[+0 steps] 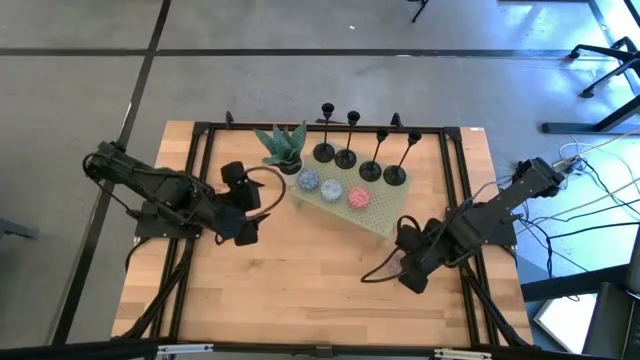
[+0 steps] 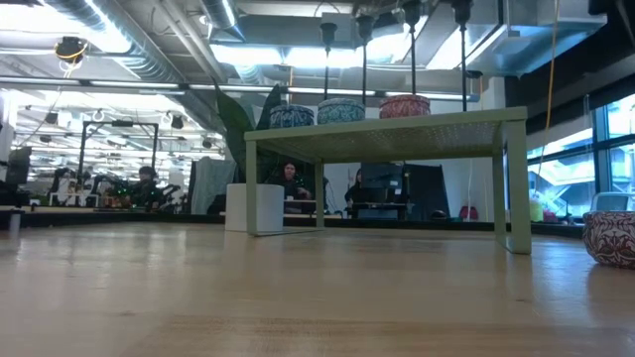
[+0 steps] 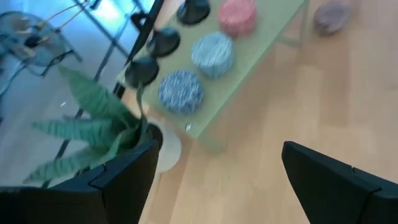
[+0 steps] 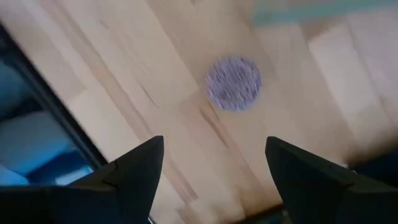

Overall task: Stock candles and holders on shelf
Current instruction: Align the red scented candle with the other scented candles on the shelf

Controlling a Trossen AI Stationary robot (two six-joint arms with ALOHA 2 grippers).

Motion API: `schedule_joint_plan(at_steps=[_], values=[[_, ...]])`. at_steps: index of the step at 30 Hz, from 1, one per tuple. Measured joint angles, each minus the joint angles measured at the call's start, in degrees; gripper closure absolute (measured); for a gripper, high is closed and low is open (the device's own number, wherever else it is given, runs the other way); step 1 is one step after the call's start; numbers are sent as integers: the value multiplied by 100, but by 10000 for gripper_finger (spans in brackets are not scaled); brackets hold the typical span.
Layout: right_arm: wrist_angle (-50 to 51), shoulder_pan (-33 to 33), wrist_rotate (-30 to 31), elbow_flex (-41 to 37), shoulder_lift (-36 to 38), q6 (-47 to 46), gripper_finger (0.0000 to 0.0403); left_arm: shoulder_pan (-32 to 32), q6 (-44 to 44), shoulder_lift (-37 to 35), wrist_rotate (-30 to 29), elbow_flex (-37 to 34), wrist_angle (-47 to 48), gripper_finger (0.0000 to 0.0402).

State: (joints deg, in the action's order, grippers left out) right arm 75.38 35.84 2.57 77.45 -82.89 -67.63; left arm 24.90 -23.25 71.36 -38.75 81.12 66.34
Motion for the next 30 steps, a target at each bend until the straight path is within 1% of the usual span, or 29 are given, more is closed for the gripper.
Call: schedule_joint_plan(at_steps=[3,6,8,10,14,17,21,24,25,30], values=[[-109,4,-239,-381,-40,-11,116,73,-431,-120,-340,-582,-176,61],[-410,6,-324,-821,-40,-11,116,99,-879,-244,-383,-1253,-523,61],[-681,6,-325,-1116,-40,-9,116,106,-1069,-331,-374,-1713,-979,61],[-1144,6,-324,-1451,-42,-5,116,105,-1093,-416,-218,-2147,-1597,61],[-2034,-14,-156,-2064,-42,238,116,16,-752,-534,375,-2794,-2771,61],[-2377,-57,-128,-2424,-42,475,115,-47,-662,-607,622,-3011,-3234,61],[-2309,-201,-82,-2591,-42,798,110,-75,-707,-607,667,-3014,-3234,61],[-2408,-364,199,-2591,-42,995,104,-75,-705,-607,681,-3014,-3235,61],[-2502,-433,210,-2591,-42,1071,101,-75,-705,-607,684,-3014,-3234,61],[-2650,-667,-51,-2591,-42,1358,89,-75,-752,-607,685,-3014,-3234,61]])
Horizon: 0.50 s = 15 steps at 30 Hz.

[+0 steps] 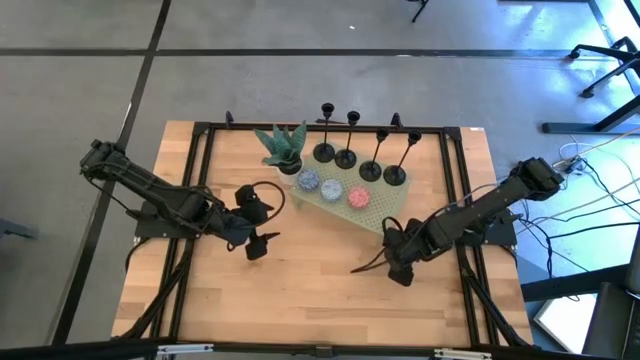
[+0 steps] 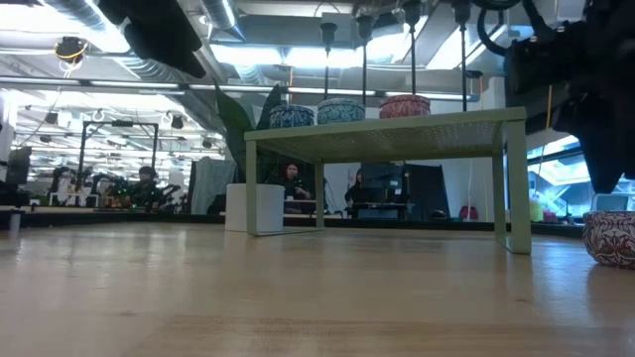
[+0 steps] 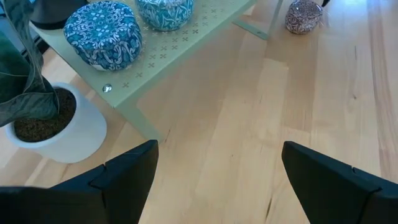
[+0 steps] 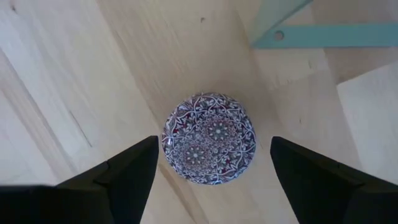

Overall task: Stock candles and holders on shelf
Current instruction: Align the red scented candle with the other scented candles on the shelf

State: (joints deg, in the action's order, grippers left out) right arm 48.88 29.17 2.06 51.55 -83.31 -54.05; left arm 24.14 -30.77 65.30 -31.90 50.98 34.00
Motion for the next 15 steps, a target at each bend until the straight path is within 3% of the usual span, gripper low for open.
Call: schedule_joint_plan(at_steps=[15], values=[[-98,-63,-161,11,-311,-68,87,13,0,0,-4,0,13,61]])
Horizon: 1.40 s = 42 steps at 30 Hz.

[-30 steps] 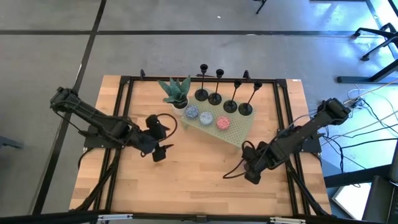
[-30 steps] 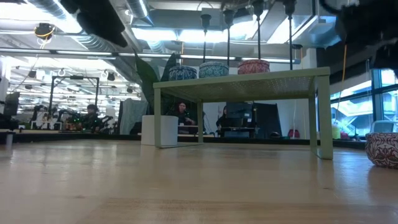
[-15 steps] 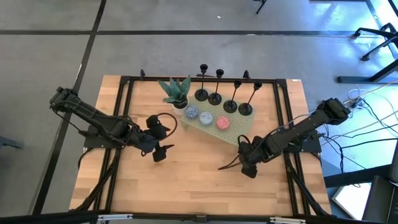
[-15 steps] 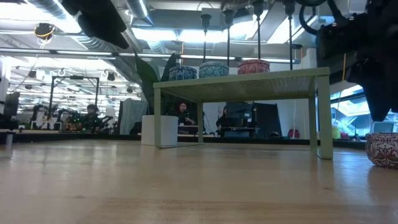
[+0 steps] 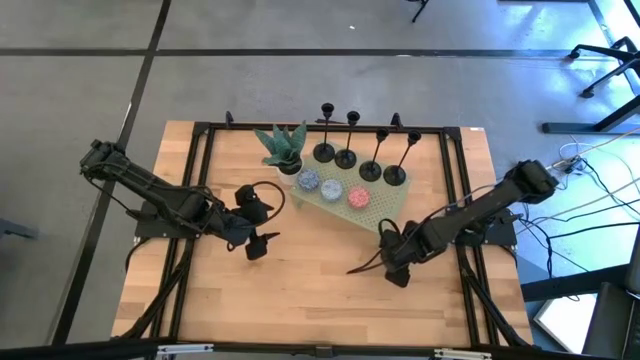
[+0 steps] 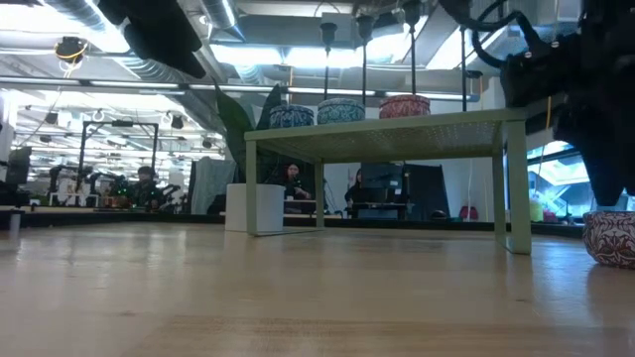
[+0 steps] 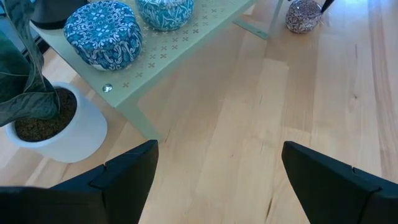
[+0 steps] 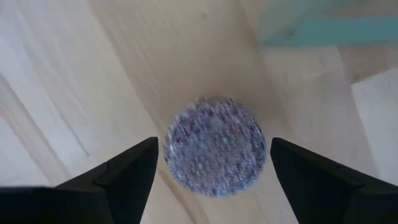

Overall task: Stock candles and holders on shelf
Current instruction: Align the red scented candle with the other scented candles on the shelf

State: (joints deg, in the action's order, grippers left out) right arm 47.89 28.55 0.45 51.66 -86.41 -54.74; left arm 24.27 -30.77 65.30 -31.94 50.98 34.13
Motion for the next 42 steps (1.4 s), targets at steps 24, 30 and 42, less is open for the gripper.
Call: schedule_joint_plan(at_steps=[24,30,42], values=[[522,312,-134,440,-109,-264,87,0,3,2,0,-2,37,61],[500,794,-136,544,-107,-1094,87,0,1,2,0,-2,37,61],[622,1625,1913,429,-100,-2017,87,7,3,4,28,-2,37,61]])
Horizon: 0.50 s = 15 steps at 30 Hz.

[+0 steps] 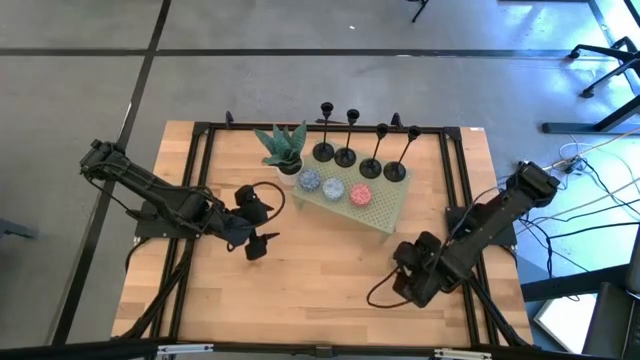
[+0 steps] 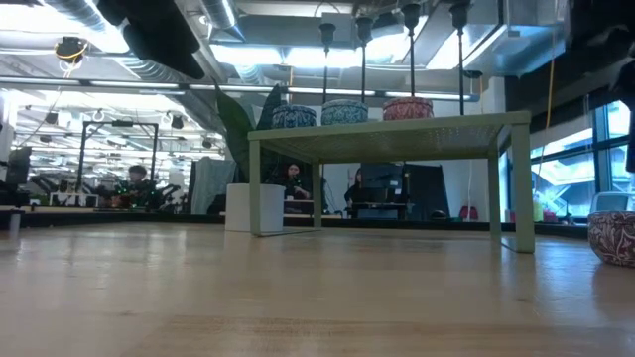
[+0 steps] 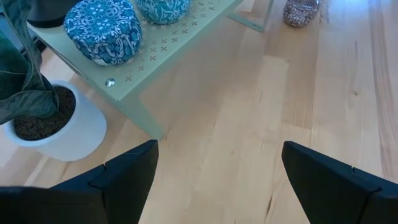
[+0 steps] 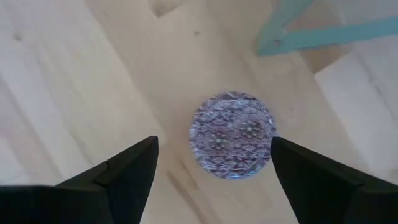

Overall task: Stock candles and holders on shelf
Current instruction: Align the red scented candle with the other scented candles on the shelf

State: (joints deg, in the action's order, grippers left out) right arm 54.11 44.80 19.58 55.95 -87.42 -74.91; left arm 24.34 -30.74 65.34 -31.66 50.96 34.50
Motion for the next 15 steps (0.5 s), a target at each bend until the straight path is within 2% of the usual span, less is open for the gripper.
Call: schedule_joint_plan(at_steps=[6,9,15], values=[[-418,1,-125,-499,0,-135,87,2,2,0,16,0,0,61],[-708,-3,-3,-748,0,-125,87,2,2,0,16,0,0,61],[-665,-11,234,-891,2,-130,87,2,-2,0,35,0,0,61]])
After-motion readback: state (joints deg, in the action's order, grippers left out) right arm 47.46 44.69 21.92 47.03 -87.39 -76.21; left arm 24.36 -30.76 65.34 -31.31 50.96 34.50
